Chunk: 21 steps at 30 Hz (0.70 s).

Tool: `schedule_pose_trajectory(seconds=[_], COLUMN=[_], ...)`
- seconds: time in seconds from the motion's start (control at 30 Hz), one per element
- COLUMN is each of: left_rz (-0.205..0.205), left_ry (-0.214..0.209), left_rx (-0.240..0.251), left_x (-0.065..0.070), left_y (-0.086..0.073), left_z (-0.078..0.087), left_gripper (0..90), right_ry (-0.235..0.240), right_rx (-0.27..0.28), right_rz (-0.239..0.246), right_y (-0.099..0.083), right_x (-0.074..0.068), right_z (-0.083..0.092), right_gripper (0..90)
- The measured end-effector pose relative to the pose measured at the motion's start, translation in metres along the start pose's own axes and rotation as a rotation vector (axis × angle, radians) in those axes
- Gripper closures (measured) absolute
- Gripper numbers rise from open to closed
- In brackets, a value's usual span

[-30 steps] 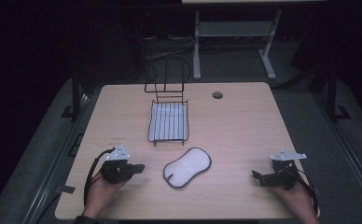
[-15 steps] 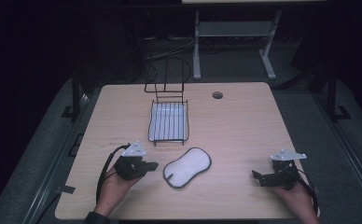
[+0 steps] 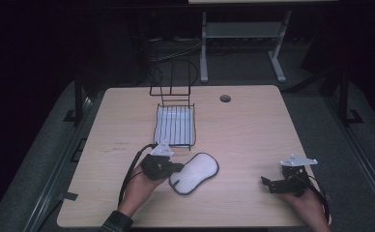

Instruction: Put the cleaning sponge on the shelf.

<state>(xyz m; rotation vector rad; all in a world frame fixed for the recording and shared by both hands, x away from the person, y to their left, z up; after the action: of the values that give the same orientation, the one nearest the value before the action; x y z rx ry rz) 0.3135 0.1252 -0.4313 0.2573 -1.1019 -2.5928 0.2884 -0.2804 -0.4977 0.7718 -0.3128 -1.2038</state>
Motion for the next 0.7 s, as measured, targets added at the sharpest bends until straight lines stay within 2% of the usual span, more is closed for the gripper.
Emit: schedule_pose_trajectory(seconds=[0.27,0.47,0.53,0.7], left_rz=[-0.018,-0.036,-0.028,-0.023], left_ry=[-0.032,-0.061,-0.064,-0.075], left_rx=[-0.019,-0.069,-0.085,-0.093], left_x=[0.004,0.007,0.009,0.008], left_y=[0.010,0.012,0.011,0.009], left_z=[-0.022,-0.044,-0.051,-0.053], left_gripper=[89.9,90.0,90.0,90.0], right_ry=[0.000,0.000,0.000,0.000], right_rx=[0.000,0.000,0.000,0.001], right_rz=[0.000,0.001,0.001,0.001], right_y=[0.000,0.000,0.000,0.000], right_x=[0.000,0.000,0.000,0.000], right_z=[0.000,0.000,0.000,0.000], right_gripper=[2.4,2.4,2.4,2.4])
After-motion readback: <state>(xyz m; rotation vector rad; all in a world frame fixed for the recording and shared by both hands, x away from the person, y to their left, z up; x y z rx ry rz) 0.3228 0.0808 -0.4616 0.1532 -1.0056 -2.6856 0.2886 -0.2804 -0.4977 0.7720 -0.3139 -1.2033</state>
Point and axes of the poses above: each handheld gripper's, and its own axes: z roughly backward along the jaws, y roughly out of its top, x roughly to its right, the point moved 2 cm from there along -z, roughly forward along the jaws, and after that the axes turned 12 degrees about -z, right-handed, at the moved point
